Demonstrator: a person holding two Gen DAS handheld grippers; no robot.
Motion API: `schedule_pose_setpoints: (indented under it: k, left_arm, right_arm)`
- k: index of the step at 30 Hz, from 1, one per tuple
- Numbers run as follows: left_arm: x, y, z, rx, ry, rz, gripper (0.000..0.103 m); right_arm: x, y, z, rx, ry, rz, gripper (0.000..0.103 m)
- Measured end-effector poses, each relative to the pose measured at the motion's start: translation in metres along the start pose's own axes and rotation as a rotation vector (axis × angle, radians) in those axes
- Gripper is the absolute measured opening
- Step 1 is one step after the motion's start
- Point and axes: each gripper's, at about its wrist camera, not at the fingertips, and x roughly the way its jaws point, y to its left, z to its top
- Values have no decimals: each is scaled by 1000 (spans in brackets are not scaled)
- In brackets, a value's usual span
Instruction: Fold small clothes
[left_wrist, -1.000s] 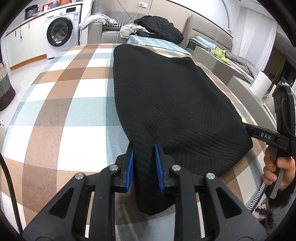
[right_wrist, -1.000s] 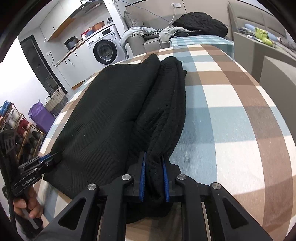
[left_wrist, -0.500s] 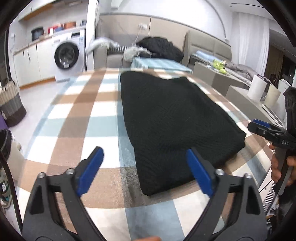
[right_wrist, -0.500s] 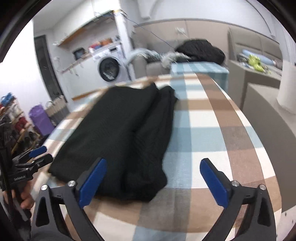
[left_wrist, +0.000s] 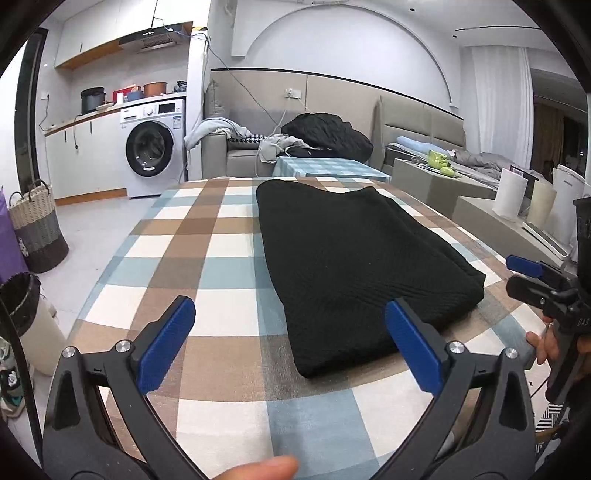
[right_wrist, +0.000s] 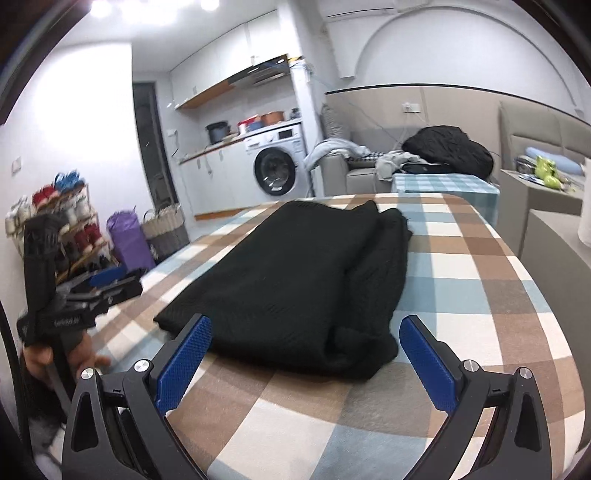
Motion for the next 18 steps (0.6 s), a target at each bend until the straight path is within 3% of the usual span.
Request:
schedule_pose_setpoints:
  k: [18]
  left_arm:
    - [14,3,-8,-37,45,-48,102]
  right_arm:
    - [5,-1,-9,3,0,0,103]
